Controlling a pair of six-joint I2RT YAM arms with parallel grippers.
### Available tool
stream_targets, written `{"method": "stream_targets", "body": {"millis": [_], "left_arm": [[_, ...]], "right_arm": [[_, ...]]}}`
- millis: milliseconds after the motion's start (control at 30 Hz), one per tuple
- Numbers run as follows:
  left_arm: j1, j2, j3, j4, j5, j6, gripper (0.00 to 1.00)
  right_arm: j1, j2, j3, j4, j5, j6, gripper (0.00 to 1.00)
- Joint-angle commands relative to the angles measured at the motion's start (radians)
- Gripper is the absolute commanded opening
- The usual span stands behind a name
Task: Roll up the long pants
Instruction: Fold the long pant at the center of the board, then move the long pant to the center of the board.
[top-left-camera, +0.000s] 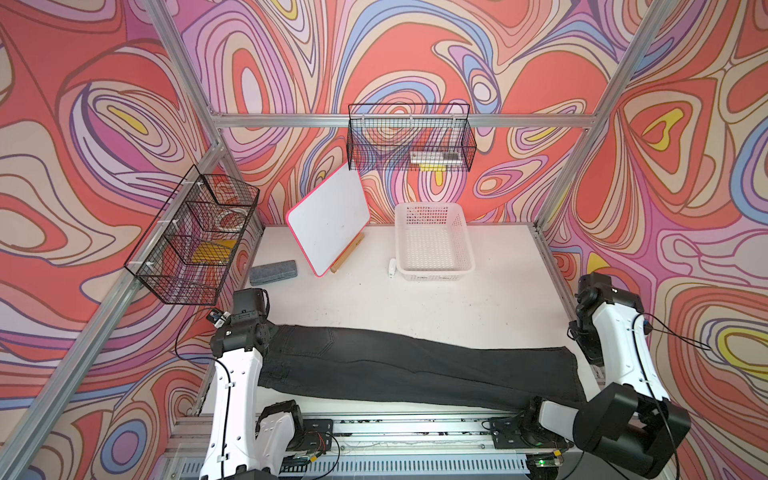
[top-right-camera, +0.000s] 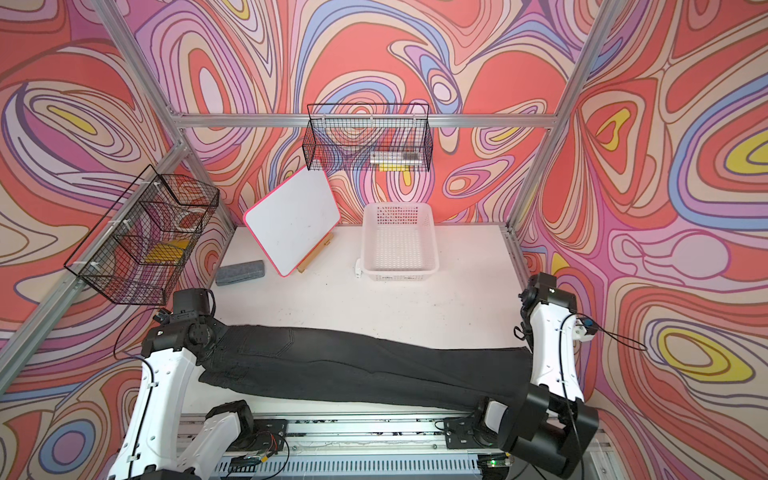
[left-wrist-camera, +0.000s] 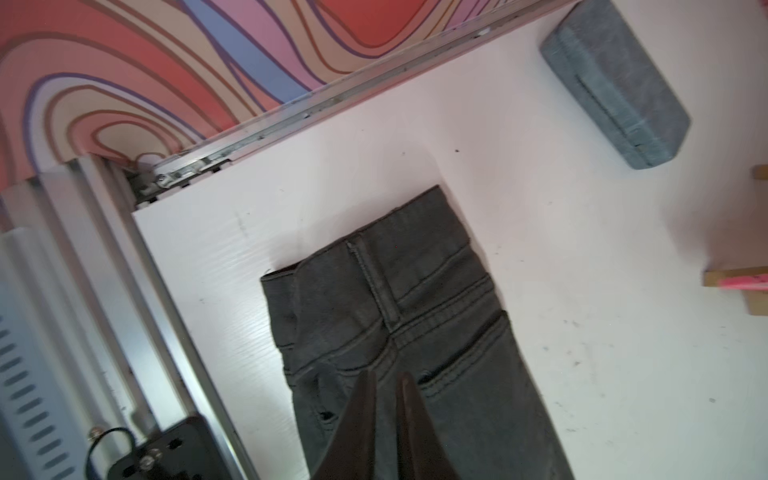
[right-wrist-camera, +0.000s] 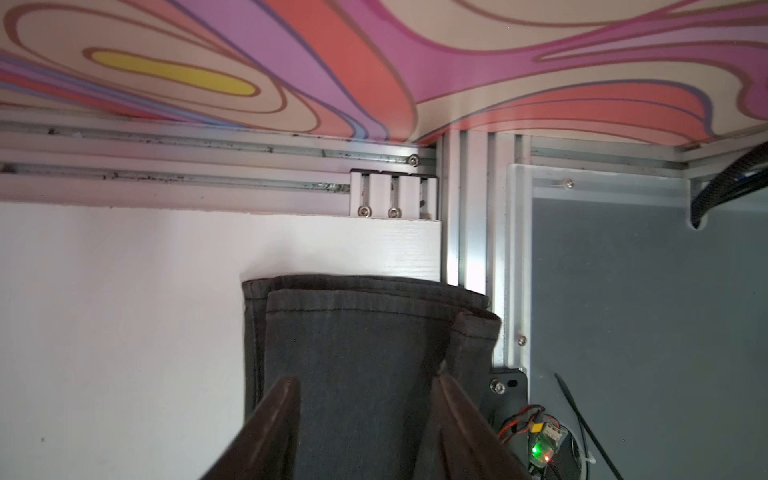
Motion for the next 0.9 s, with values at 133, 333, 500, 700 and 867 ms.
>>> {"method": "stream_targets", "body": {"millis": [133,333,500,700,867], "left_arm": [[-0.053,0.054,-0.035,0.144,0.249,0.046,0.09],[-0.192,0.237,-0.045,0.107,0.318,0.174,0.03],[-0.192,0.318,-0.096,0.087,0.371,0.213,0.05],[-0.190,0.438,-0.151,0.172,0.329,0.194,0.05],[-0.187,0.567,-0.158,0.329,0.331,0.171,0.02]], "right_arm": [[0.258,0.025,-0.070,0.059,-0.038,-0.026,0.44],[0.454,0.090,-0.128,0.031,-0.133,0.124,0.39],[0.456,0.096,-0.206,0.058,-0.168,0.178,0.37],[0.456,0.164,-0.291,0.197,-0.180,0.221,0.37],[0.455,0.171,-0.379,0.473,-0.155,0.215,0.37]]}}
